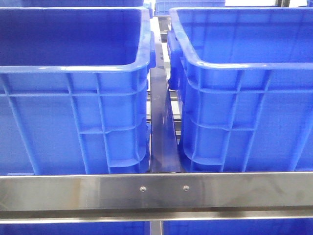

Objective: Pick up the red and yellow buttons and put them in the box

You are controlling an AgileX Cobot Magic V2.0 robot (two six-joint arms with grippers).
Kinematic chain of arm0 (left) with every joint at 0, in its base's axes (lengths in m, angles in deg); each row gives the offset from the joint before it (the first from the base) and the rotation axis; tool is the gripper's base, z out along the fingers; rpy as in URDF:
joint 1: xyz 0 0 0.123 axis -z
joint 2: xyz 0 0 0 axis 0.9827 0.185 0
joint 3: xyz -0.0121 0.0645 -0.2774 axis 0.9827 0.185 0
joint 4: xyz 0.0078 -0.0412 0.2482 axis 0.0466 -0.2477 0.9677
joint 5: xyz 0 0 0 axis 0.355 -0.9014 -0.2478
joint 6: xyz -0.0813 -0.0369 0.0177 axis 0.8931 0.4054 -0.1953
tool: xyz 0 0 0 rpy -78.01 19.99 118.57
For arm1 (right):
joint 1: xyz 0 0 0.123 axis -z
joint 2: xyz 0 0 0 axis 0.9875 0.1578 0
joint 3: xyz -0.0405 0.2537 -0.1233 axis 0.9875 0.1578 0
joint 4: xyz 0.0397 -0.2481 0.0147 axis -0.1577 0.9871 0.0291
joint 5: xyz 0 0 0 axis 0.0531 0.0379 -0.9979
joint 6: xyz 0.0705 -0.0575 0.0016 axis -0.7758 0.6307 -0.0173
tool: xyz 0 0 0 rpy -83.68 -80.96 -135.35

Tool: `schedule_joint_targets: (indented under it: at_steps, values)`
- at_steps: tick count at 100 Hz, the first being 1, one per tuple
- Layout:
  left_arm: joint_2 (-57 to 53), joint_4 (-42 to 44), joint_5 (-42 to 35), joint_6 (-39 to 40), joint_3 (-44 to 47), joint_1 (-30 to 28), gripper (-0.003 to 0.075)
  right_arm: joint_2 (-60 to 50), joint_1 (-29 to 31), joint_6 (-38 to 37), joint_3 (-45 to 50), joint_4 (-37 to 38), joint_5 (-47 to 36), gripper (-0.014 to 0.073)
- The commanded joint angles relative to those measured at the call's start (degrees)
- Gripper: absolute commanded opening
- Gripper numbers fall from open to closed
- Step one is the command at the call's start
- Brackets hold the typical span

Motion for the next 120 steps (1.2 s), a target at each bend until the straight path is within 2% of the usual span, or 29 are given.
schedule_joint_targets:
  at_steps: [1,7,20,40,61,96,120]
  values:
    - [-1.27,-0.55,-3.96,0.20,-1.65,0.44,-0.0019,4.33,-0.10,7.81,-1.93,-13.86,2.53,0.0459]
    - [-1.27,-0.55,-3.96,0.20,-1.65,0.44,-0.0019,6.91,-0.10,10.27,-1.93,-17.79,4.82,0.0459]
    - [-1.27,-0.55,-3.96,0.20,-1.65,0.44,-0.0019,11.41,-0.10,12.71,-1.93,-20.96,9.15,0.0459]
    - [-1.27,-0.55,-3.96,0.20,-1.65,0.44,-0.0019,16.95,-0.10,14.90,-1.93,-21.38,11.72,0.0461]
    - [-1.27,-0.55,-3.96,0.20,-1.65,0.44,-0.0019,20.04,-0.10,17.13,-2.00,-23.07,14.05,0.0555]
    - [-1.27,-0.55,-3.96,0.20,-1.65,0.44,-0.0019,22.39,-0.40,18.69,-2.74,-24.19,15.05,0.0555]
    - [-1.27,-0.55,-3.96,0.20,-1.65,0.44,-0.0019,26.75,-6.10,19.58,-8.28,-23.88,13.95,0.0555]
